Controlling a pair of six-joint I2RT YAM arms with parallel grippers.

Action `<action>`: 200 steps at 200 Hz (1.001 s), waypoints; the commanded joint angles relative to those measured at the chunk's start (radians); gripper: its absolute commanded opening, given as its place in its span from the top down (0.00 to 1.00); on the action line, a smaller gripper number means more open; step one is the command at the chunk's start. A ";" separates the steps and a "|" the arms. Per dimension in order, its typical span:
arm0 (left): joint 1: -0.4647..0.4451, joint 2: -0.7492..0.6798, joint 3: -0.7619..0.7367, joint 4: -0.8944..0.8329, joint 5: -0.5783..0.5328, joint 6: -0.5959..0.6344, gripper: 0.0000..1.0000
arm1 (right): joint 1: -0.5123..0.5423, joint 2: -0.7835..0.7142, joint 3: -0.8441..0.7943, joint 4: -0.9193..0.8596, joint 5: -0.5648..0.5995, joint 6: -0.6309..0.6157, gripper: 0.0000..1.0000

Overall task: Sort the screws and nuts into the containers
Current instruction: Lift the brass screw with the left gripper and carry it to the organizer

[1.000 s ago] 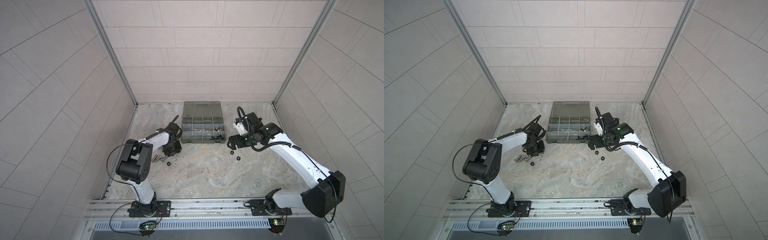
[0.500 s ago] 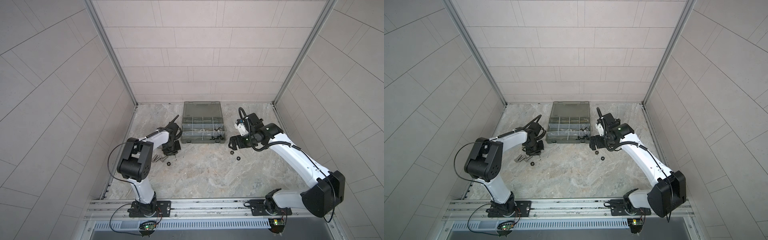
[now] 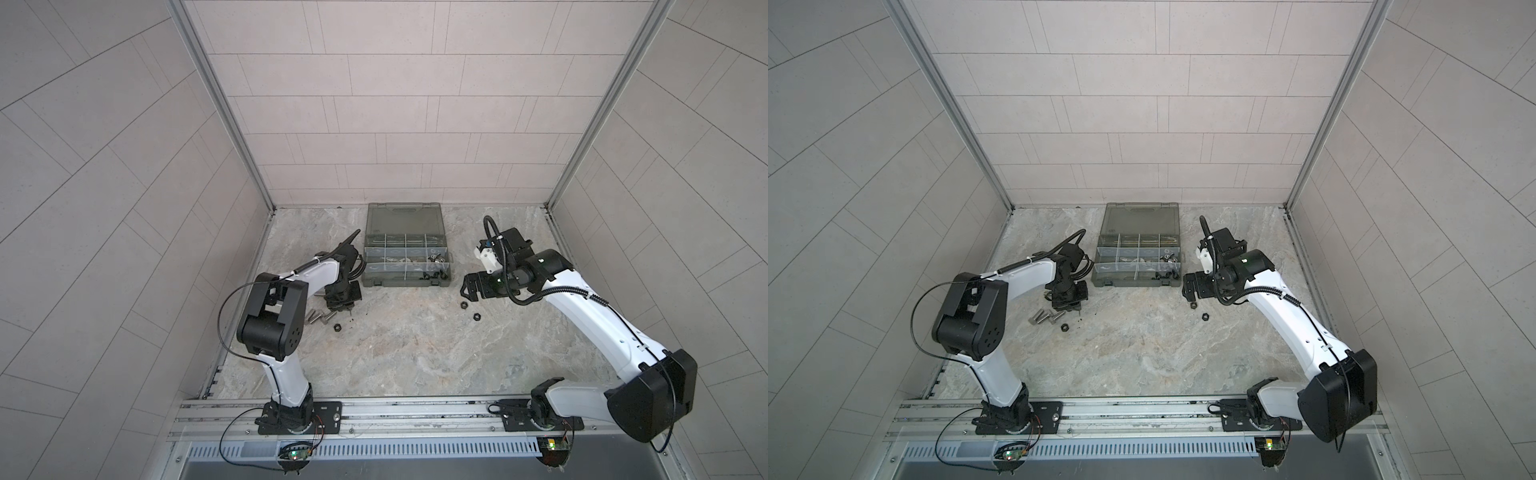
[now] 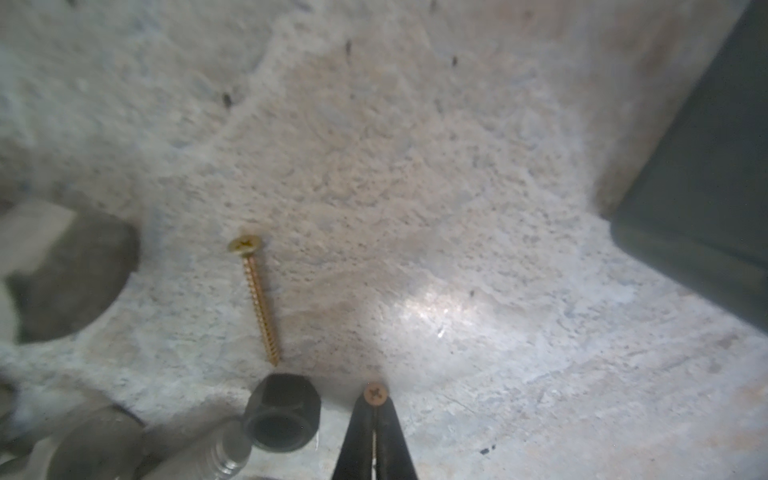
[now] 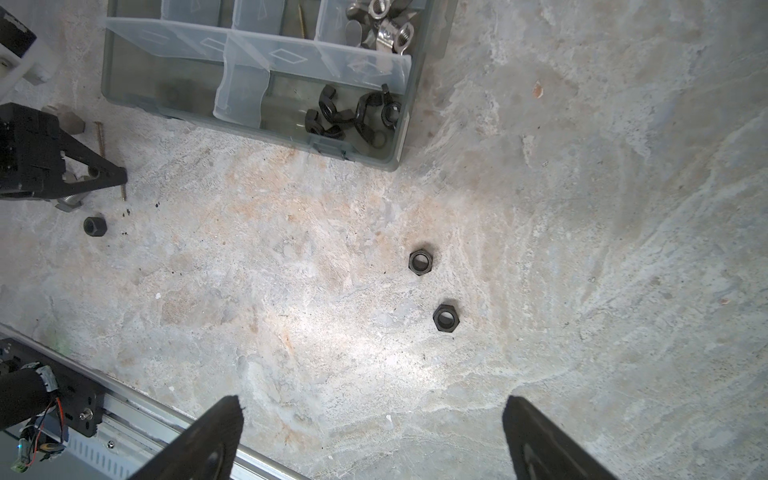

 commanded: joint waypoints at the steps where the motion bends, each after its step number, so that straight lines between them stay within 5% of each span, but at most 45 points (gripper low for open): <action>1: -0.019 0.007 0.053 -0.082 0.005 0.031 1.00 | -0.006 -0.027 0.007 -0.011 -0.001 0.000 0.01; 80: -0.091 0.024 0.341 -0.190 0.021 0.041 1.00 | -0.022 -0.051 0.005 -0.007 0.000 -0.003 0.01; 200: -0.179 0.276 0.773 -0.207 0.119 0.044 1.00 | -0.045 -0.057 0.012 -0.021 0.004 -0.007 0.01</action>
